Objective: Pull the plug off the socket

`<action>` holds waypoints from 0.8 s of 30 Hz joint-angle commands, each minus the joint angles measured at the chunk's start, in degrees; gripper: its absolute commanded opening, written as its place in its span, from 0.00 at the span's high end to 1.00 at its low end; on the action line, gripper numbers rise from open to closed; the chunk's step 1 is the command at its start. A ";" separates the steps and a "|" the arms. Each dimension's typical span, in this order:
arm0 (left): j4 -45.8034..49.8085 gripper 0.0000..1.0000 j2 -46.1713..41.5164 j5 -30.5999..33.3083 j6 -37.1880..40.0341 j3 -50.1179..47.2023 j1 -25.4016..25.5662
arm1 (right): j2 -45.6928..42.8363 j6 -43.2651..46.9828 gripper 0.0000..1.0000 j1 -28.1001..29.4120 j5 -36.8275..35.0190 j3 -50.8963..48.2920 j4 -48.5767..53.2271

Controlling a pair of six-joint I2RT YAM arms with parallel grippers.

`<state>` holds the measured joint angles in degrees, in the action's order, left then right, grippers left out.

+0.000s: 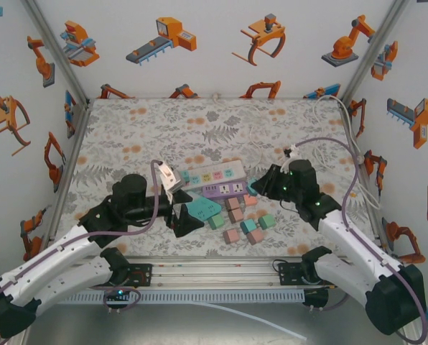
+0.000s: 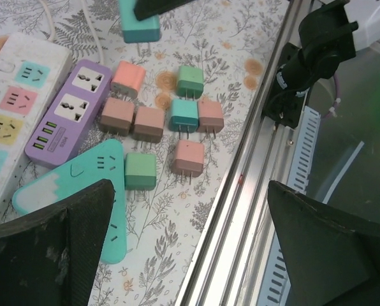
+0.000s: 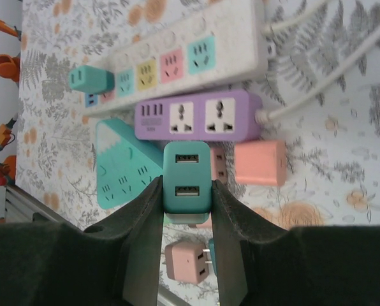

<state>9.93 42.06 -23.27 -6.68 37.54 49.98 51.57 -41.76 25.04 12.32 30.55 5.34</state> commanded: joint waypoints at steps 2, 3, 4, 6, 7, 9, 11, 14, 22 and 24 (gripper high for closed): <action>-1.03 0.02 -1.06 3.42 2.66 -0.36 0.31 | -2.04 -9.94 1.00 0.10 -0.45 -6.04 -7.27; -0.99 0.03 -1.09 3.87 2.94 -0.44 0.30 | -2.07 -11.01 1.00 0.20 -0.53 -6.89 -7.45; -1.09 0.03 -1.08 4.10 3.22 -0.43 0.34 | -1.87 -12.04 1.00 0.39 -0.69 -7.76 -7.54; -1.04 0.03 -0.98 4.36 3.59 -0.45 0.30 | -1.14 -13.44 1.00 0.74 -0.71 -9.24 -8.38; -1.03 0.03 -1.01 4.54 3.62 -0.60 0.33 | -0.73 -14.22 1.00 0.85 -0.87 -9.97 -9.02; -0.90 0.03 -0.86 4.70 3.52 -0.93 0.31 | 0.01 -14.96 1.00 1.11 -1.42 -11.22 -9.99; -1.00 0.03 -0.97 4.73 3.21 -1.22 0.33 | 0.77 -15.42 1.00 1.25 -2.50 -12.40 -10.94; -1.05 0.03 -1.10 5.24 2.80 -1.62 0.36 | 2.31 -15.46 1.00 1.24 -2.82 -13.36 -12.67; -1.76 0.03 -0.46 5.95 2.67 -2.21 0.38 | 4.40 -15.11 0.92 2.03 -3.47 -15.42 -14.13; -1.93 0.03 -0.11 5.95 2.78 -2.13 0.39 | 4.59 -14.72 0.87 2.27 -3.92 -15.76 -14.05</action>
<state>9.78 41.80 -17.54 -4.80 35.97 50.22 55.99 -56.16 26.74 10.41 15.55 -6.46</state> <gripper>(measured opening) 0.973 0.336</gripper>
